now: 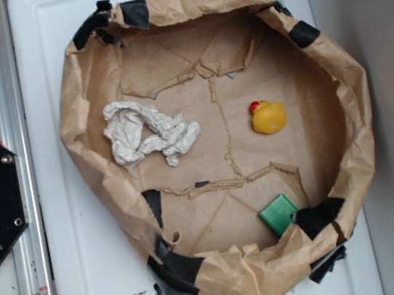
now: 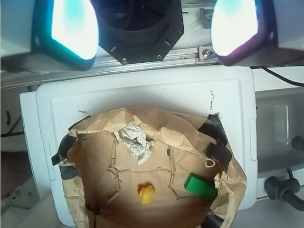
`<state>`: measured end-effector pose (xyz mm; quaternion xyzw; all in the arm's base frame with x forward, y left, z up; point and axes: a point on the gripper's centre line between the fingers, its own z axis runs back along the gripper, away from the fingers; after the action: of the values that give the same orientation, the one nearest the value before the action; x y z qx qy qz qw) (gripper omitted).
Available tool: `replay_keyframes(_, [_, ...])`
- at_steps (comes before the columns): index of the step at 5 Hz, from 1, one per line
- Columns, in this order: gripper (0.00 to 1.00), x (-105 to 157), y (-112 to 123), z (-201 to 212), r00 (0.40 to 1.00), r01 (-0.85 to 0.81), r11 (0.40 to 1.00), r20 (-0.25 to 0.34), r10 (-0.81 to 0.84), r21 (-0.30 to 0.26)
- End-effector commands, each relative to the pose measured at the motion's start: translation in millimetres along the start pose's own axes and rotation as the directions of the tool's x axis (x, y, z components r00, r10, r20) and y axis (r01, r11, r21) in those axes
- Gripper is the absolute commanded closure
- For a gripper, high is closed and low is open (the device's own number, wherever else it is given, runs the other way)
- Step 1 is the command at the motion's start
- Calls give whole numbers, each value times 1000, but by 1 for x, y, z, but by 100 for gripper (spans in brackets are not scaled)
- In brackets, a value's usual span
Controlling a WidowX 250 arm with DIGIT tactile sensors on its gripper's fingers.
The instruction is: Grab the white paper.
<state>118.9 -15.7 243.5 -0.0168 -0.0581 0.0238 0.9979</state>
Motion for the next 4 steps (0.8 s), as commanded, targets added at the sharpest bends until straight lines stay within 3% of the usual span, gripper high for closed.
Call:
replay_keyframes(1, [0, 0, 0, 0, 1000, 0, 1000, 0, 0, 0])
replay_keyframes(2, [0, 45, 16, -55, 998, -27, 1000, 51, 27, -1])
replay_keyframes(4, [0, 131, 42, -136, 993, -103, 993, -50, 105, 50])
